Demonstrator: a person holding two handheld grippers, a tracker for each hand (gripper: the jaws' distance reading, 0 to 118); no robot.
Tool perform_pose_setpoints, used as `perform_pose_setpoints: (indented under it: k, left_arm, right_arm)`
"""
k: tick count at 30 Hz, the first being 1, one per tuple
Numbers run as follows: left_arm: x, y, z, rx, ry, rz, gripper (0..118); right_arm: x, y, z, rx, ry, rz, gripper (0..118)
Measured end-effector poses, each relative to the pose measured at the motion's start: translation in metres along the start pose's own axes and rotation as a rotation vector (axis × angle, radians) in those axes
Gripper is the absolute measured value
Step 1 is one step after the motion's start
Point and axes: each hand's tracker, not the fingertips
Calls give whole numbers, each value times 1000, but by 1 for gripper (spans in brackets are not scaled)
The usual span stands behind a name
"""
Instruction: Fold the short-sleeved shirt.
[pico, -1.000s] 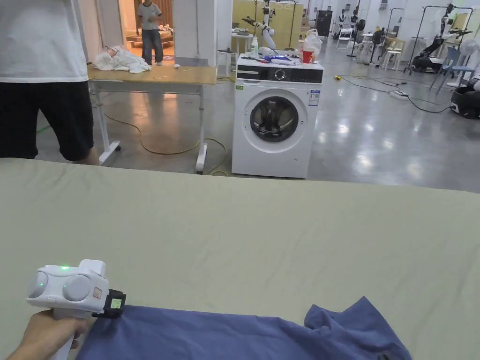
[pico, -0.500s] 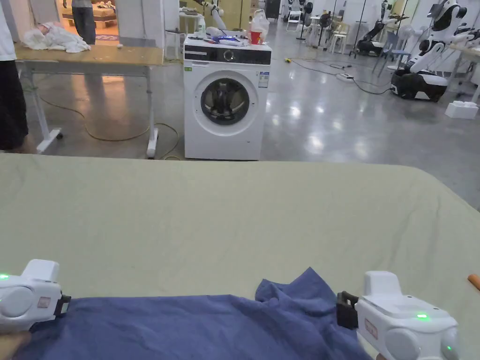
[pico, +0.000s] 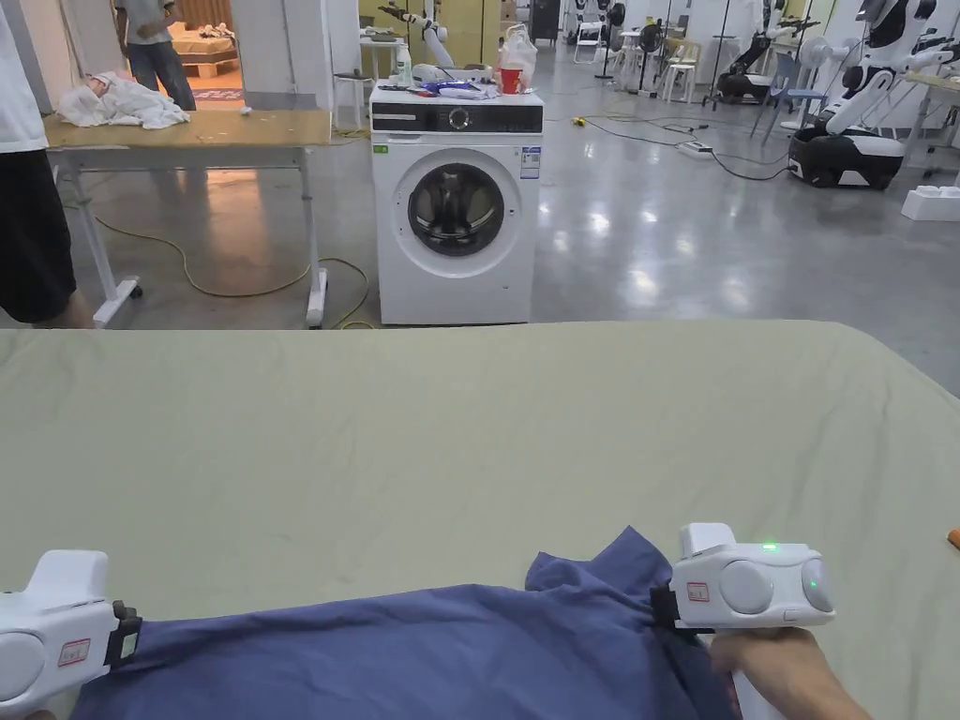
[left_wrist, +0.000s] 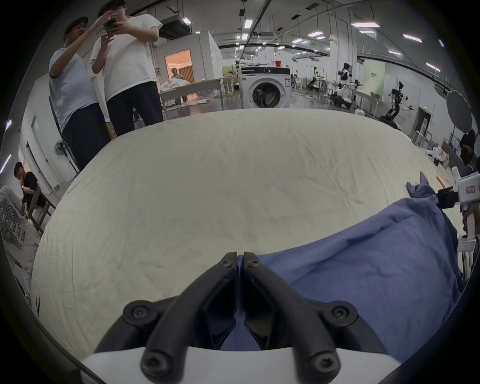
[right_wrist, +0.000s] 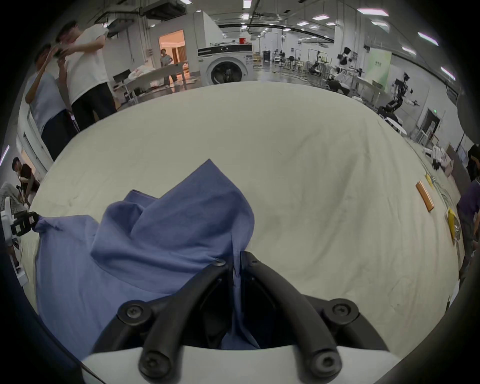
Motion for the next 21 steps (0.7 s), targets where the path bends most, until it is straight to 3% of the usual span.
perform_pose_setpoints:
  k: [3, 8, 13, 21]
  left_arm:
    - [0, 2, 9, 23, 5, 3, 0]
    - [-2, 7, 30, 75, 6, 26, 0]
    - [-4, 15, 69, 151, 14, 43, 0]
    - [-6, 42, 146, 281, 15, 70, 0]
  right_arm:
    - [-9, -7, 7, 19, -50, 87, 3]
    - [-2, -16, 46, 144, -31, -22, 3]
    - [15, -10, 98, 263, -17, 1, 3]
    - [6, 16, 198, 450, -28, 85, 3]
